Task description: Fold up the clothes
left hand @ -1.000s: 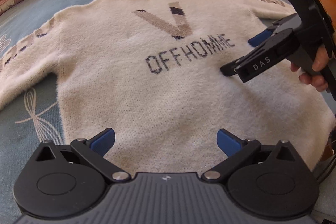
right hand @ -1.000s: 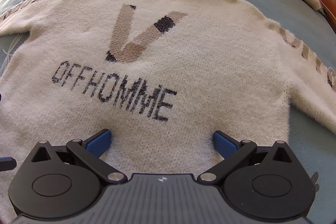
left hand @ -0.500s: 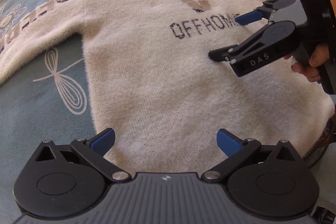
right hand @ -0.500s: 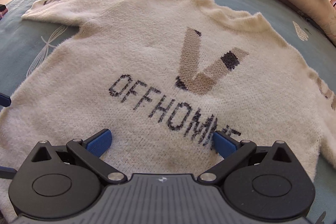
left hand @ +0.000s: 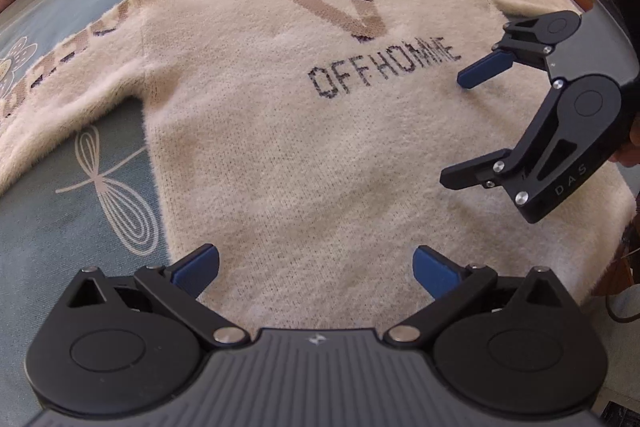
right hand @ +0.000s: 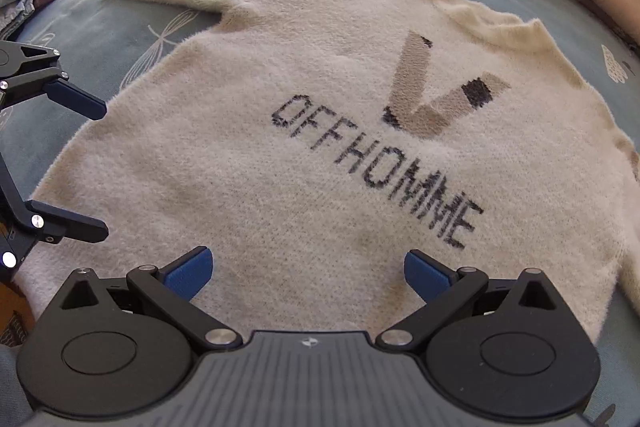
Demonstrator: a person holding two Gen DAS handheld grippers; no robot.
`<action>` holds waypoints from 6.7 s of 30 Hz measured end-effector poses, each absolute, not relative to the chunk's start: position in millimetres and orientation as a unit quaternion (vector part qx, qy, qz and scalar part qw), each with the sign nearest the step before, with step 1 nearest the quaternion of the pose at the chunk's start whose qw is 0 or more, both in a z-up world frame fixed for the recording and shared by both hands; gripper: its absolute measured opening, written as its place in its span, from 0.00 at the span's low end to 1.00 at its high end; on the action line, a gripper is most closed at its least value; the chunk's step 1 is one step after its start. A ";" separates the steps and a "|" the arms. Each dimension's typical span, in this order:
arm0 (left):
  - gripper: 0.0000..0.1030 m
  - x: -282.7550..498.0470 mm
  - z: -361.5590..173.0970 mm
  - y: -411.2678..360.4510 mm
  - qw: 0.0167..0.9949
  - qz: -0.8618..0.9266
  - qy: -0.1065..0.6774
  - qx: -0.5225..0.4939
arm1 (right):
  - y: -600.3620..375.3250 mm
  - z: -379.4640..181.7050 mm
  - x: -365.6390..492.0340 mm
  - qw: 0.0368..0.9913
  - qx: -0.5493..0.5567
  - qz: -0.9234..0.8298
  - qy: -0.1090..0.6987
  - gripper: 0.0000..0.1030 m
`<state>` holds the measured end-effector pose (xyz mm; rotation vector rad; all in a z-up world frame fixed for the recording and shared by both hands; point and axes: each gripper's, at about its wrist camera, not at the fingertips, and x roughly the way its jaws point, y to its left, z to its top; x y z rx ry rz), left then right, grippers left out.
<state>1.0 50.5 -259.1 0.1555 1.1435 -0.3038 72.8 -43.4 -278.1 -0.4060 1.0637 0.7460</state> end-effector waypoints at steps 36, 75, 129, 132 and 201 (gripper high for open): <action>0.99 -65.7 -290.4 10.2 0.721 -0.342 0.531 0.285 | -140.4 -289.5 -51.4 0.671 -0.360 0.470 0.446 1.00; 0.99 -44.4 -261.0 40.7 0.747 -0.268 0.551 0.259 | -156.2 -271.9 -12.9 0.686 -0.368 0.413 0.473 1.00; 1.00 89.9 -288.2 51.4 0.848 -0.166 0.496 0.088 | -150.0 -291.4 70.3 0.777 -0.166 0.279 0.539 1.00; 1.00 90.0 -288.1 50.7 0.848 -0.164 0.497 0.088 | -152.4 -288.0 67.1 0.775 -0.162 0.268 0.549 1.00; 1.00 158.2 -292.7 30.2 0.871 -0.087 0.483 0.015 | -144.7 -296.8 383.5 0.874 0.057 -0.094 0.474 1.00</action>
